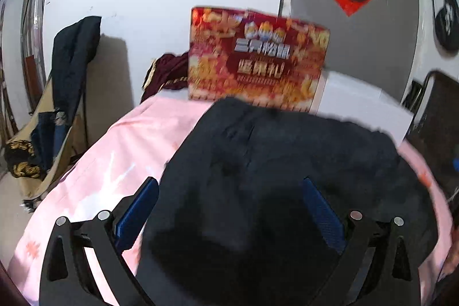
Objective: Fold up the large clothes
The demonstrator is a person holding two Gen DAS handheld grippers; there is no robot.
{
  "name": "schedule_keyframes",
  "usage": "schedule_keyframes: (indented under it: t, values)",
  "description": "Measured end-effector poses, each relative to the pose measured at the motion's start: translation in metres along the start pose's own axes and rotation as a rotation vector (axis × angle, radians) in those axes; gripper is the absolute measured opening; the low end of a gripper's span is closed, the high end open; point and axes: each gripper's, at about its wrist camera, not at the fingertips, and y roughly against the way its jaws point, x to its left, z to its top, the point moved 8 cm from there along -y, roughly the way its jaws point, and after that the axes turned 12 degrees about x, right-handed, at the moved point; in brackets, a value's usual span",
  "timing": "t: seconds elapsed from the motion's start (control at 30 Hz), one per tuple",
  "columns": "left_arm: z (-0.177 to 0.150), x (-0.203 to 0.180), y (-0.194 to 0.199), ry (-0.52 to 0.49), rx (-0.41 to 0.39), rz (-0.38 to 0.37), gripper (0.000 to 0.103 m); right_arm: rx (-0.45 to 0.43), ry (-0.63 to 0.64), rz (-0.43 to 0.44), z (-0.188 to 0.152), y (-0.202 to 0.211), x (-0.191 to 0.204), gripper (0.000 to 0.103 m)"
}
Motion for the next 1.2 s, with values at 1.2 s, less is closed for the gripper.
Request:
schedule_keyframes:
  t: [1.2]
  values:
    - [-0.088,-0.041,0.024,-0.114,0.023,0.033,0.100,0.213,0.039,-0.082,-0.108,0.001,-0.004,0.096]
